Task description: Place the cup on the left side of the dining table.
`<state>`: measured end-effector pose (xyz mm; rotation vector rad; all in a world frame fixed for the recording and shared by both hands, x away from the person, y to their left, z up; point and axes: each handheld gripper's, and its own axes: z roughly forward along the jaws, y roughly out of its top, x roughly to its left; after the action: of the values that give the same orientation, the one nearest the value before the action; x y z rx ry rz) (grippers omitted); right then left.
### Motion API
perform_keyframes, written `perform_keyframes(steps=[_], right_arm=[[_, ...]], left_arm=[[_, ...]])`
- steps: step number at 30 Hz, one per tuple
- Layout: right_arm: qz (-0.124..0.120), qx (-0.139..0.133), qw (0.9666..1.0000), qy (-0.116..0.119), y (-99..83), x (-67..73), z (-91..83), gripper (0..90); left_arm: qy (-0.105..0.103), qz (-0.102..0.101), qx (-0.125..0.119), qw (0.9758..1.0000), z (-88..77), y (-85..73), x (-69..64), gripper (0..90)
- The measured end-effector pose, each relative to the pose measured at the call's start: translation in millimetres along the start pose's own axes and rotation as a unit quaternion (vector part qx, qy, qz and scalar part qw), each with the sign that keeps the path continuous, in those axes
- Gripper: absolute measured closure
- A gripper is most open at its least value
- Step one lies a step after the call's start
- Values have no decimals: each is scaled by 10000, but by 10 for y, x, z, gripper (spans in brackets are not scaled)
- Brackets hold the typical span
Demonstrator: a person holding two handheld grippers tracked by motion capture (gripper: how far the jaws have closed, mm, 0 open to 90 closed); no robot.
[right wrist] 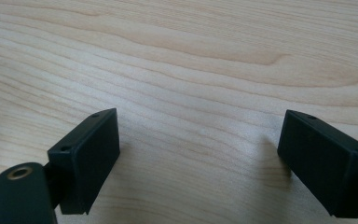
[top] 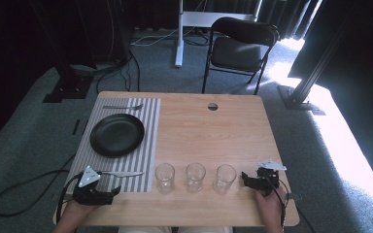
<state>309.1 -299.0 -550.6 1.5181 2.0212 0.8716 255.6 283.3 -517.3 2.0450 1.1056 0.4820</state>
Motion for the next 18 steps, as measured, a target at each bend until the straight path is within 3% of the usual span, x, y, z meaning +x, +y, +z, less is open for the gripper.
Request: perform_keyframes(steps=[9,18], right_arm=[[-3,-1,10000,1,0,-1,0,121],[-10,2,10000,-1,0,-2,0,121]], left_arm=[[-261,180,-129,9994,-14,157,-126,39],[-423,494,-186,9977,-5,362,-280,39]])
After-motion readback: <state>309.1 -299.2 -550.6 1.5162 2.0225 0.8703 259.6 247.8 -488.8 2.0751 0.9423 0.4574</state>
